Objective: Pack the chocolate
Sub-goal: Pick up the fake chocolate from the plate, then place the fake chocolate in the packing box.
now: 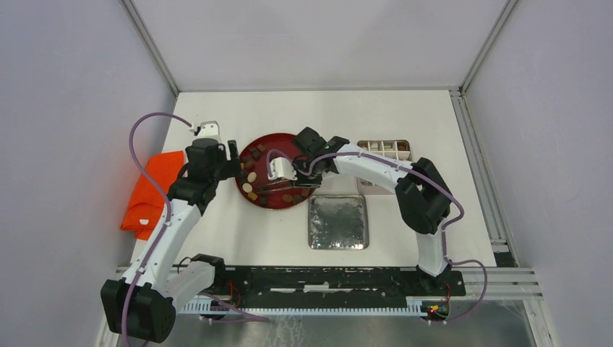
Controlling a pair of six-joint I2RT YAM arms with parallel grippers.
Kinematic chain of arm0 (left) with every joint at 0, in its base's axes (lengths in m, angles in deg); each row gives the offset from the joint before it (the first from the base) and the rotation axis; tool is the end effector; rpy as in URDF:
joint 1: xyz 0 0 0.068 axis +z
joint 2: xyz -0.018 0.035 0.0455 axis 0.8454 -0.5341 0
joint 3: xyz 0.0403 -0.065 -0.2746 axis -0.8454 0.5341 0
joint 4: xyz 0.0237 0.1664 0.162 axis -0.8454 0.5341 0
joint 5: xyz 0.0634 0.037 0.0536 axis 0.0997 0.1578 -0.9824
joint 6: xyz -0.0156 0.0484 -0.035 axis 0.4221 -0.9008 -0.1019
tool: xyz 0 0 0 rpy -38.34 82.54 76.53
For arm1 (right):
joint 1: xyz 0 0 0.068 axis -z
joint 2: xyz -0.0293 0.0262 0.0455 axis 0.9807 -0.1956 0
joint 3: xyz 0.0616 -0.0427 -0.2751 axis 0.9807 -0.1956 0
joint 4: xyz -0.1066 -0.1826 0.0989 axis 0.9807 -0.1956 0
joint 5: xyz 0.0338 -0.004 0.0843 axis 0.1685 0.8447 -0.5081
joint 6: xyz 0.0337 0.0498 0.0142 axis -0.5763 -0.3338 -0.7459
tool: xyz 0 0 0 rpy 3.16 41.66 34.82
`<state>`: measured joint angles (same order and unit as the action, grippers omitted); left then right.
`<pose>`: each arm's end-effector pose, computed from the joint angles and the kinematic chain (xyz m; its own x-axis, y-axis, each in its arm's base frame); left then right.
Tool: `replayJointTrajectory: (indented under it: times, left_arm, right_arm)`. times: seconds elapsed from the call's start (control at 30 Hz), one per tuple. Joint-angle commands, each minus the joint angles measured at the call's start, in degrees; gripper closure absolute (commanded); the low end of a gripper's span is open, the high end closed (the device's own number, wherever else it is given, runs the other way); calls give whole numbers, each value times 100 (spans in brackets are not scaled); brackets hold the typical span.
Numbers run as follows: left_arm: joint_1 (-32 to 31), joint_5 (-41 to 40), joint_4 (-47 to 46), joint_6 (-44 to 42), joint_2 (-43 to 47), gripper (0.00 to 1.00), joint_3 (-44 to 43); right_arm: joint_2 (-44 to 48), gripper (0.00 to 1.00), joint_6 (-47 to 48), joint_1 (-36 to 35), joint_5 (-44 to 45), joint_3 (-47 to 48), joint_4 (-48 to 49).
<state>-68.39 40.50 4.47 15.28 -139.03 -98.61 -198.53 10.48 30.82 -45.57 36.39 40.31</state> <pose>0.1845 -0.0213 0.3001 -0.5316 -0.0840 -0.8428 -0.1555 0.9878 -0.0004 0.2665 0.3137 0.2267 0.1824 -0.8526 -0.4896 -0.9781 -0.1066 -0.1789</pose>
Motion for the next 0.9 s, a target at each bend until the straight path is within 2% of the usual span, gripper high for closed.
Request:
replayJointTrajectory:
  times: [0.0, 0.3, 0.63, 0.87]
  left_arm:
    - [23, -65, -197, -255, 108, 9, -15]
    - [21, -85, -192, -250, 141, 9, -6]
    - [21, 21, -201, -245, 95, 9, -15]
    - [19, 95, -201, -250, 23, 9, -21]
  right_arm:
    - [944, 100, -149, 204, -237, -292, 172]
    - [2509, 100, -361, 1019, -830, -1447, 154]
    - [4468, 100, -125, 3161, -1285, -3352, -313]
    - [4837, 100, 869, 4751, -1562, -3489, -1314]
